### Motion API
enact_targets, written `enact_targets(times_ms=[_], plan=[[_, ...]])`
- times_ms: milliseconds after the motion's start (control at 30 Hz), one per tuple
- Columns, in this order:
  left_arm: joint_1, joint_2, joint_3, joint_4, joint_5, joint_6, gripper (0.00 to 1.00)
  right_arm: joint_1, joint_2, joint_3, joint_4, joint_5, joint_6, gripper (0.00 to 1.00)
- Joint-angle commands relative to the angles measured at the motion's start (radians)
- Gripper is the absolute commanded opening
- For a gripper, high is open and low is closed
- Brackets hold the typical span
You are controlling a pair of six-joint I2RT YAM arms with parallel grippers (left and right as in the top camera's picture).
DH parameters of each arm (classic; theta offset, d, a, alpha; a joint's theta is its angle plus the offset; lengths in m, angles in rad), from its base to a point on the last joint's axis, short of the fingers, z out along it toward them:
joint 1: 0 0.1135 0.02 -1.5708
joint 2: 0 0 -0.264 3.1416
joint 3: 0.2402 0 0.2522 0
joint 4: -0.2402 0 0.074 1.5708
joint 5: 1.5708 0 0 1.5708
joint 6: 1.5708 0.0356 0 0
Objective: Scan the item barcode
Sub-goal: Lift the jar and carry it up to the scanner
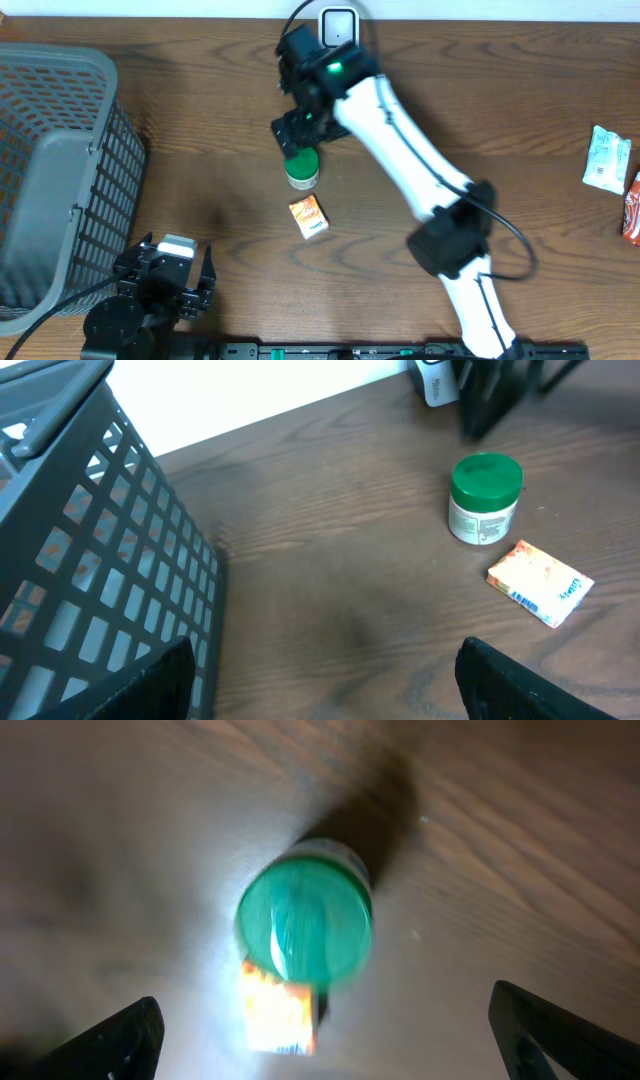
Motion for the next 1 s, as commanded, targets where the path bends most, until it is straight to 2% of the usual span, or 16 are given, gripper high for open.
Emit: enact_targets(times_ms=[0, 233, 533, 800, 900, 967], plan=[[0.004, -0.002, 0.003, 0.002, -0.008, 0.005, 0.84, 0.046, 0.112, 0.005, 0.013, 0.043, 0.034, 0.99], [0.004, -0.002, 0.003, 0.002, -0.008, 0.005, 0.84, 0.072, 0.201, 0.004, 0.049, 0.066, 0.031, 0.99], [0.004, -0.002, 0.003, 0.002, -0.008, 0.005, 0.84, 0.066, 0.225, 0.002, 0.08, 0.092, 0.068, 0.99], [0.004, -0.002, 0.003, 0.002, -0.008, 0.005, 0.84, 0.058, 0.241, -0.001, 0.085, 0.093, 0.093, 0.86], [0.004, -0.002, 0.003, 0.002, -0.008, 0.005, 0.84, 0.057, 0.241, -0.001, 0.07, 0.093, 0.093, 0.71], [0.004, -0.002, 0.003, 0.002, -0.008, 0.005, 0.84, 0.056, 0.241, -0.001, 0.058, 0.093, 0.093, 0.67]])
